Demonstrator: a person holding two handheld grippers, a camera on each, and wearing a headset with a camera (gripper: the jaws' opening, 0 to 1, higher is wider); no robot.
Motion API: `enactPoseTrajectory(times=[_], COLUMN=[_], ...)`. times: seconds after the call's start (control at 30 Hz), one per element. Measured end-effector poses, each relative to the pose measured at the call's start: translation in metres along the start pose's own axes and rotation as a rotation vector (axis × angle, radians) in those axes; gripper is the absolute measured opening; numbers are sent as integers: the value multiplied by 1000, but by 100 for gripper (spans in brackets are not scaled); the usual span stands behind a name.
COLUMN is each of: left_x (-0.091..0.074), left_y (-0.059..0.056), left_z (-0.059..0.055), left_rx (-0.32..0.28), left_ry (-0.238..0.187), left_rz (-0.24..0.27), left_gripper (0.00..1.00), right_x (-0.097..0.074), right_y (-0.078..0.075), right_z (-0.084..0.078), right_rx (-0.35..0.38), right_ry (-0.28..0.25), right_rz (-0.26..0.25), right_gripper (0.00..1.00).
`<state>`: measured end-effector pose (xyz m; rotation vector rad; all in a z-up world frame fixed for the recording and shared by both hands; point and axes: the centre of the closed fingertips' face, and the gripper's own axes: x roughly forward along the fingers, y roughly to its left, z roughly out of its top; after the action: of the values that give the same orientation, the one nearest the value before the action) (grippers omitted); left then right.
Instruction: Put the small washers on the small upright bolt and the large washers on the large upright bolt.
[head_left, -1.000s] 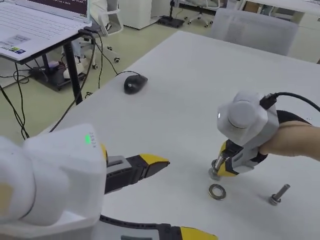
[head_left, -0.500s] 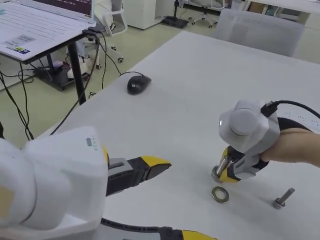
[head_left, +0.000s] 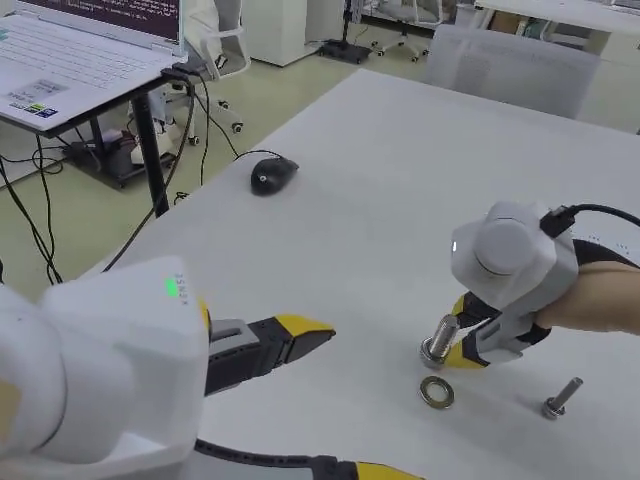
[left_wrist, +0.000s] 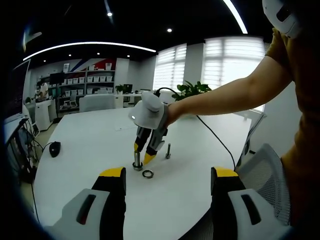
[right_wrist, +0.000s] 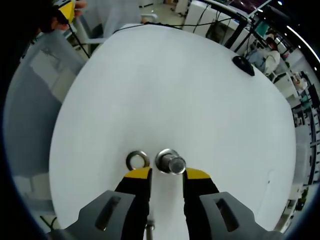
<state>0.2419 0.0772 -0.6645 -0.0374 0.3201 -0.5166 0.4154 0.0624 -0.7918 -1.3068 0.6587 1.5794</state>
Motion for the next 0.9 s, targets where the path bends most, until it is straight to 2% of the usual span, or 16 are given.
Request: enactPoseTrajectory(times=[0.3, 0.6, 0.67, 0.77, 0.9], left_x=[0, -2, -3, -4, -6], left_y=[-6, -11, -11, -11, -10], left_z=[3, 1, 0, 0, 1], left_rx=[17, 17, 18, 17, 17], left_ry=[-4, -3, 3, 1, -5], left_rz=[-5, -3, -2, 3, 10], left_gripper=[68, 68, 68, 68, 68], right_x=[-8, 7, 11, 16, 21], right_y=[20, 40, 47, 47, 43], right_z=[-6, -10, -11, -10, -5], right_rx=[28, 70, 83, 97, 161], right_ry=[-15, -10, -2, -5, -41], right_rz=[-3, 44, 74, 74, 63], right_gripper=[25, 25, 25, 28, 30])
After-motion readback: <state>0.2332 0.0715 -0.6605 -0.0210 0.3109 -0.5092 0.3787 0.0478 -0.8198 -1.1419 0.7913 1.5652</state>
